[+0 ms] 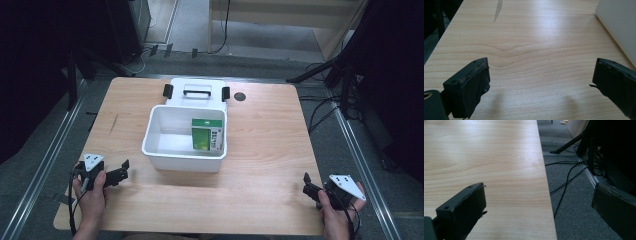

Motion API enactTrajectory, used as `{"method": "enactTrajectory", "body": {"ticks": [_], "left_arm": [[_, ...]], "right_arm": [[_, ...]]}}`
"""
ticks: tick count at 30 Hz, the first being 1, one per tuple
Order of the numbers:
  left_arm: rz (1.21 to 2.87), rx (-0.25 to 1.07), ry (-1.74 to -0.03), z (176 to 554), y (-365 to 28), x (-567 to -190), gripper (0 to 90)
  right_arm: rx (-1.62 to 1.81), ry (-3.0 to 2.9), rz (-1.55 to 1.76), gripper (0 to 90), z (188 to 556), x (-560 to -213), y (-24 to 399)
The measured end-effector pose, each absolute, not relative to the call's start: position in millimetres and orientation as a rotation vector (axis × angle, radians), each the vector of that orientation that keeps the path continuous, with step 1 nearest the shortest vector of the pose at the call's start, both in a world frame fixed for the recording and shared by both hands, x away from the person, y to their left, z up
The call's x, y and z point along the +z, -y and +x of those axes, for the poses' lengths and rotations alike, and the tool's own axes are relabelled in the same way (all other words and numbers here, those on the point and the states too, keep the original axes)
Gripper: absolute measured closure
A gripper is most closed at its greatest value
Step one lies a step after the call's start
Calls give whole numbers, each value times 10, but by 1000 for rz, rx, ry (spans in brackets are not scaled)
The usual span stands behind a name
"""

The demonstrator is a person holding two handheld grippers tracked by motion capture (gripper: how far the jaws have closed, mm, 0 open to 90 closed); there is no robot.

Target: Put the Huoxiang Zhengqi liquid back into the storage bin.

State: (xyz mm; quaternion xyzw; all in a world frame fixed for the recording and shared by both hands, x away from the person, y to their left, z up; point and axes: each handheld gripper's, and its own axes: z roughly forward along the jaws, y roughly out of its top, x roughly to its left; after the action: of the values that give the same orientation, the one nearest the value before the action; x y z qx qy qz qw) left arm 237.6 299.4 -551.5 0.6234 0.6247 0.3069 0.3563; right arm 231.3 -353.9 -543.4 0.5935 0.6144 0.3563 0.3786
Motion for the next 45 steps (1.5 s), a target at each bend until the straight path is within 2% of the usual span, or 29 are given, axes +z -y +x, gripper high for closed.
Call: {"method": "enactTrajectory", "body": {"ticks": [26,45], "left_arm": [[1624,794,-1611,2374,-2988,-5515,21],[1623,779,-1616,2387,-3000,-5519,21]], "right_arm": [[979,-1564,1480,0,1969,-5455,3717],[1032,-1610,1473,0,2064,-5453,3707]]}}
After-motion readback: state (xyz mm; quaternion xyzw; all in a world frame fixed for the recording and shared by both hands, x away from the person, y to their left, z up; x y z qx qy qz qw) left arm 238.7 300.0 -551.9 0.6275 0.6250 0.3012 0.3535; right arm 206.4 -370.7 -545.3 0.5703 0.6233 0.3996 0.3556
